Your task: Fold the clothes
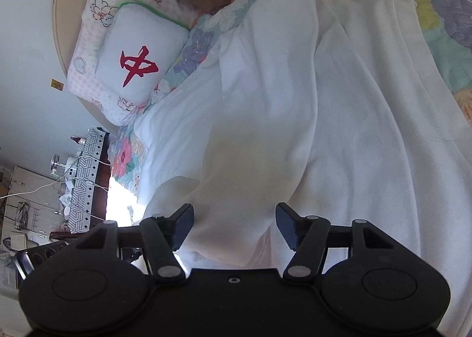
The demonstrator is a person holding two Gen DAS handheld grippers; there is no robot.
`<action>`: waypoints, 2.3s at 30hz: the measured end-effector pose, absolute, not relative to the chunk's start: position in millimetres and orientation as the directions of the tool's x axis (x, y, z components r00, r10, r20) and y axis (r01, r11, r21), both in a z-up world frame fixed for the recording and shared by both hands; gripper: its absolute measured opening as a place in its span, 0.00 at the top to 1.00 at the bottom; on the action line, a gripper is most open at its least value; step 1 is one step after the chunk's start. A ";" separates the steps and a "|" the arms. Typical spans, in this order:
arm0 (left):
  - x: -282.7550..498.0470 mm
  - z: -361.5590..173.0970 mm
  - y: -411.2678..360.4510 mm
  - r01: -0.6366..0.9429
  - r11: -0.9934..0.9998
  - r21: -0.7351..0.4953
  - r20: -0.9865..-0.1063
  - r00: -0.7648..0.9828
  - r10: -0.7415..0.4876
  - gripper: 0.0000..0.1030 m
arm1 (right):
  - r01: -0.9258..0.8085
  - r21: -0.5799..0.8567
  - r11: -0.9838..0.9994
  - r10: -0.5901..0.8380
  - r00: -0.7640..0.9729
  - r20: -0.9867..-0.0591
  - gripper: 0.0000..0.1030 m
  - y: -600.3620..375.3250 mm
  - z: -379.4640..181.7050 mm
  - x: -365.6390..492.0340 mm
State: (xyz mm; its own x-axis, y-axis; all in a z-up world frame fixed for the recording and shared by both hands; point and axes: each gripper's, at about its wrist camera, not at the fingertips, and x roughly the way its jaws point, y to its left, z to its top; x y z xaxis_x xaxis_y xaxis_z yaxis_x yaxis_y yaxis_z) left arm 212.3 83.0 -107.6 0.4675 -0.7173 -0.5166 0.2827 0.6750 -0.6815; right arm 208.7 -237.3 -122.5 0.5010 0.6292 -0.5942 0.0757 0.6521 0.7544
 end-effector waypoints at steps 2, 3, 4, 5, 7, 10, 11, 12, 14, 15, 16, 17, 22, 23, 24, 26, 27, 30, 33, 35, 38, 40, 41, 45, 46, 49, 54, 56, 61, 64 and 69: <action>215.1 -121.2 92.8 0.179 0.562 -0.807 -0.458 0.412 -0.788 0.95 | 0.091 0.765 0.638 0.646 0.477 -0.595 0.29 -234.9 -127.2 208.8; 215.8 -128.1 96.8 0.134 0.506 -0.852 -0.423 0.394 -0.816 0.95 | 0.113 0.777 0.620 0.657 0.468 -0.592 0.28 -235.0 -132.0 208.6; 215.6 -133.4 99.5 0.099 0.467 -0.879 -0.399 0.383 -0.833 0.95 | 0.135 0.788 0.601 0.667 0.458 -0.588 0.26 -235.1 -136.8 208.4; 215.2 -136.0 100.6 0.084 0.450 -0.889 -0.389 0.378 -0.840 0.95 | 0.160 0.799 0.579 0.677 0.451 -0.581 0.25 -236.5 -141.5 208.3; 214.4 -138.1 99.7 0.078 0.421 -0.904 -0.367 0.361 -0.857 0.95 | 0.189 0.830 0.525 0.697 0.465 -0.546 0.25 -240.6 -148.5 206.0; 214.0 -139.8 94.6 0.081 0.366 -0.927 -0.323 0.321 -0.890 0.95 | 0.079 0.854 0.515 0.704 0.530 -0.473 0.71 -241.4 -136.9 202.3; 213.5 -139.6 92.2 0.087 0.356 -0.930 -0.315 0.309 -0.897 0.94 | 0.028 0.847 0.530 0.711 0.529 -0.463 0.78 -239.1 -129.4 202.5; 213.0 -139.3 90.1 0.092 0.356 -0.930 -0.315 0.301 -0.900 0.94 | -0.009 0.828 0.561 0.694 0.550 -0.465 0.82 -236.7 -120.1 200.7; 212.4 -139.4 88.3 0.099 0.396 -0.913 -0.351 0.306 -0.885 0.93 | -0.074 0.782 0.619 0.661 0.587 -0.467 0.85 -232.5 -102.8 197.2; 212.3 -139.8 87.6 0.101 0.418 -0.903 -0.371 0.309 -0.876 0.90 | -0.097 0.758 0.645 0.646 0.600 -0.472 0.87 -231.4 -95.7 195.6; 212.7 -140.2 87.4 0.104 0.446 -0.889 -0.396 0.313 -0.863 0.88 | -0.115 0.731 0.673 0.623 0.622 -0.475 0.88 -231.3 -88.6 193.8; 213.8 -140.8 87.7 0.112 0.487 -0.866 -0.432 0.321 -0.843 0.76 | -0.126 0.714 0.688 0.608 0.637 -0.474 0.88 -231.8 -83.7 192.5; 215.0 -141.6 86.5 0.110 0.627 -0.771 -0.556 0.363 -0.748 0.46 | -0.127 0.680 0.722 0.566 0.673 -0.475 0.93 -237.3 -73.1 192.6; 215.2 -142.1 85.8 0.110 0.627 -0.771 -0.558 0.358 -0.748 0.40 | -0.118 0.683 0.721 0.567 0.667 -0.484 0.93 -237.5 -74.1 193.6; 215.2 -142.5 85.0 0.111 0.629 -0.770 -0.561 0.354 -0.749 0.36 | -0.109 0.685 0.720 0.567 0.660 -0.492 0.93 -237.7 -75.0 194.7; 214.9 -142.7 82.0 0.123 0.636 -0.762 -0.568 0.346 -0.747 0.33 | -0.118 0.681 0.723 0.574 0.651 -0.497 0.93 -234.8 -75.9 193.8; 214.3 -142.6 80.1 0.132 0.640 -0.757 -0.573 0.337 -0.747 0.31 | -0.129 0.673 0.728 0.575 0.648 -0.499 0.93 -233.1 -75.3 193.7; 210.4 -145.4 73.1 0.168 0.647 -0.744 -0.582 0.313 -0.751 0.31 | -0.144 0.663 0.735 0.582 0.636 -0.507 0.93 -228.9 -77.0 193.6; 205.0 -149.0 63.5 0.204 0.685 -0.700 -0.599 0.355 -0.718 0.35 | -0.138 0.691 0.709 0.610 0.612 -0.504 0.93 -228.7 -82.5 196.0; 203.4 -151.4 55.9 0.229 0.726 -0.649 -0.633 0.366 -0.682 0.67 | -0.138 0.700 0.701 0.624 0.594 -0.508 0.93 -226.7 -85.6 196.8; 204.5 -149.1 57.2 0.244 0.699 -0.672 -0.605 0.364 -0.709 0.95 | -0.129 0.697 0.706 0.626 0.574 -0.528 0.89 -223.9 -88.8 197.0; 205.4 -145.1 66.9 0.220 0.670 -0.709 -0.565 0.391 -0.726 0.95 | -0.128 0.686 0.717 0.623 0.560 -0.547 0.85 -221.4 -89.9 196.9; 206.1 -143.1 72.5 0.204 0.656 -0.727 -0.547 0.405 -0.732 0.95 | -0.133 0.678 0.723 0.622 0.552 -0.555 0.82 -219.5 -89.6 196.3; 214.2 -150.3 97.5 0.081 0.625 -0.777 -0.537 0.433 -0.724 0.95 | -0.163 0.640 0.751 0.615 0.527 -0.587 0.59 -208.8 -89.9 193.4; 216.6 -154.4 100.4 0.052 0.640 -0.767 -0.561 0.432 -0.707 0.95 | -0.177 0.626 0.759 0.612 0.520 -0.595 0.58 -204.8 -91.9 193.1; 222.3 -167.4 102.4 -0.009 0.683 -0.730 -0.627 0.405 -0.665 0.95 | -0.235 0.500 0.833 0.549 0.458 -0.699 0.63 -178.2 -112.6 195.5; 217.9 -160.3 101.5 0.018 0.660 -0.751 -0.598 0.404 -0.692 0.95 | -0.350 0.325 0.879 0.469 0.503 -0.726 0.89 -156.4 -105.6 186.8; 214.4 -152.3 104.6 0.039 0.623 -0.781 -0.558 0.403 -0.725 0.95 | -0.351 0.374 0.858 0.512 0.541 -0.667 0.89 -165.6 -84.2 182.4; 210.8 -152.9 111.1 0.019 0.555 -0.831 -0.510 0.371 -0.776 0.95 | -0.388 0.514 0.765 0.636 0.581 -0.508 0.92 -188.1 -47.3 165.5; 211.1 -154.1 104.4 0.017 0.582 -0.813 -0.540 0.349 -0.766 0.94 | -0.369 0.503 0.782 0.614 0.596 -0.518 0.92 -191.1 -46.1 163.3; 211.0 -159.0 92.0 0.027 0.650 -0.759 -0.615 0.297 -0.731 0.71 | -0.288 0.468 0.835 0.540 0.590 -0.600 0.92 -191.0 -59.1 171.5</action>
